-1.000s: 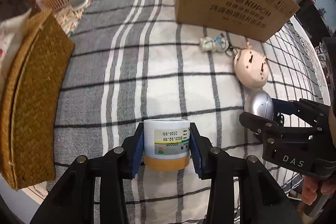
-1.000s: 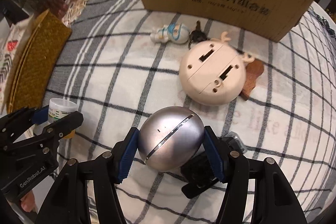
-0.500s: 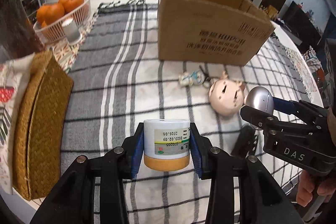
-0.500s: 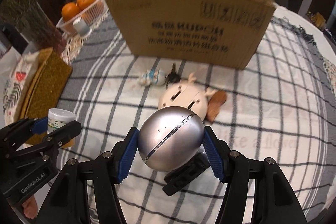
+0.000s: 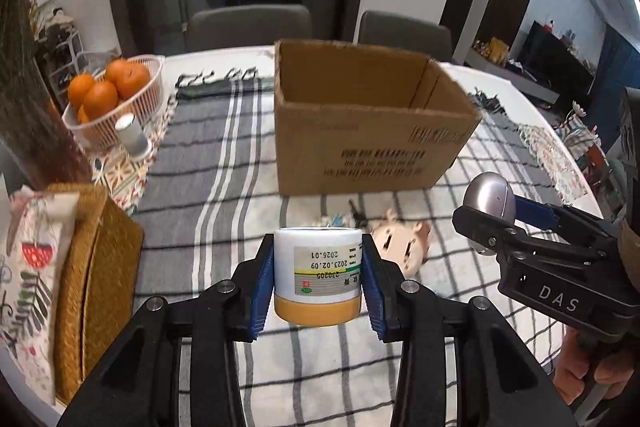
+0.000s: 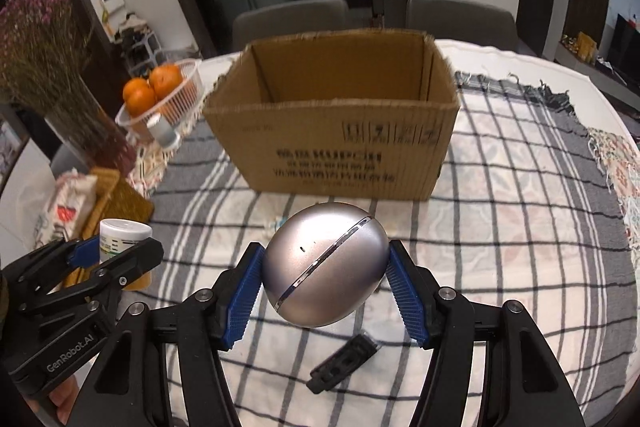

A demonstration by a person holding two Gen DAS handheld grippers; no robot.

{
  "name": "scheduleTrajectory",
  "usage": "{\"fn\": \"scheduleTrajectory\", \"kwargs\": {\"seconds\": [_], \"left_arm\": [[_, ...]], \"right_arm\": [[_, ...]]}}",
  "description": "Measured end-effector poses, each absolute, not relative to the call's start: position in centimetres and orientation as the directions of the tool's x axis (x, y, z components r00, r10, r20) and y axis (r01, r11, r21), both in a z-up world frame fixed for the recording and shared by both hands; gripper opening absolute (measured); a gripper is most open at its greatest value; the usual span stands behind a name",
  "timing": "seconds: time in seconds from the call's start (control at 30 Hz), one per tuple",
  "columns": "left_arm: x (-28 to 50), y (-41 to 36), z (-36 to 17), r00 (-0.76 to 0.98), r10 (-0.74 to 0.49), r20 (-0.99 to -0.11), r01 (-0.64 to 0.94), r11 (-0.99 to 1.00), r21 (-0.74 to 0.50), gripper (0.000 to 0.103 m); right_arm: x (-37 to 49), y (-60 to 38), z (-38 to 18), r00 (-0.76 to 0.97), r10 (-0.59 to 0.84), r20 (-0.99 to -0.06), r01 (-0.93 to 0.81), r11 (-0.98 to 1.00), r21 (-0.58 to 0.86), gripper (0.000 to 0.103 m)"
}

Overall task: Organize rigid objects
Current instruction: 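Lift the jar and silver egg and carry both over the box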

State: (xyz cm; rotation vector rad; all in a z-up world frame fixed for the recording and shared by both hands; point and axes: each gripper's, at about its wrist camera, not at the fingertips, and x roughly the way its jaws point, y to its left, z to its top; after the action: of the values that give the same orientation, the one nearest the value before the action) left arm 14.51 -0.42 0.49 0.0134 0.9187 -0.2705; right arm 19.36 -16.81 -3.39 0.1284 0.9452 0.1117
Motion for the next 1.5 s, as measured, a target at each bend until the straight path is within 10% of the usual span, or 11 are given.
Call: {"fn": "scheduleTrajectory", "kwargs": {"seconds": [1.5], "left_arm": [[25.0, -4.2, 5.5, 0.650, -0.302, -0.697, 0.296, 0.946, -0.134, 0.039]], "right_arm": [[27.4, -20.3, 2.8, 0.711, 0.119, -0.693, 0.012, 0.983, 0.182, 0.062]]}}
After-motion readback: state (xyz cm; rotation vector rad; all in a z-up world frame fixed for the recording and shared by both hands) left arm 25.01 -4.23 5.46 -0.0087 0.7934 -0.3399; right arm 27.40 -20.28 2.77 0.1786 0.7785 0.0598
